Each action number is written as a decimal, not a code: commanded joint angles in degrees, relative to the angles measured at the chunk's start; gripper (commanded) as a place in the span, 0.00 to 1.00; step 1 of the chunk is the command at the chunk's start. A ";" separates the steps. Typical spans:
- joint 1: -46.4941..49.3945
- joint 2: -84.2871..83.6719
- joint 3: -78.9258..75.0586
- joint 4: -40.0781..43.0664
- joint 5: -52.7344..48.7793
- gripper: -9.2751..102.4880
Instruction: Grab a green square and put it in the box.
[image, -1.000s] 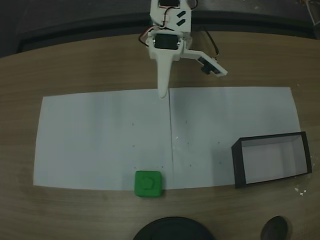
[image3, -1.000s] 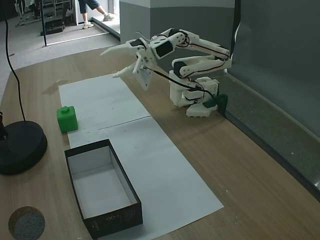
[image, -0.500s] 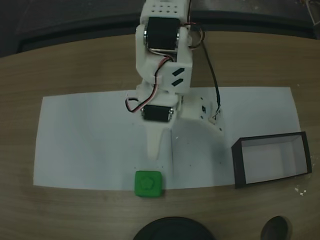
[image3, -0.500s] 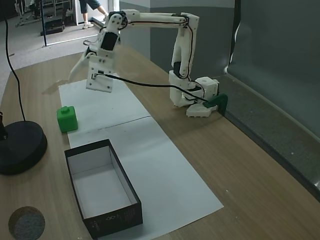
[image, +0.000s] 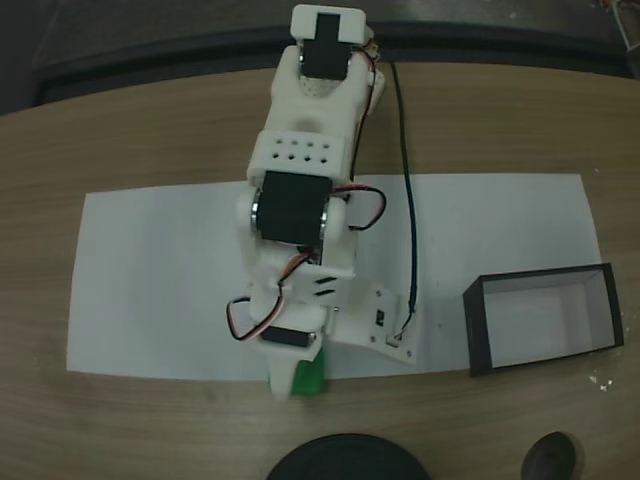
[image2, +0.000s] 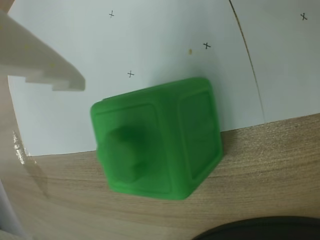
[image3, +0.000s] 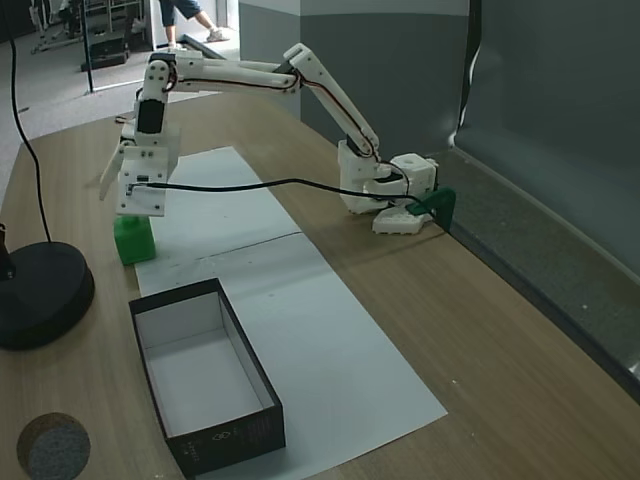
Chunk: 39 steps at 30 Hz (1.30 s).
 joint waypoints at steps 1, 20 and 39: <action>0.00 -1.41 -5.98 0.09 0.26 0.36; -0.62 -9.67 -6.59 -1.14 0.26 0.22; -25.22 21.45 -34.45 11.25 -4.92 0.18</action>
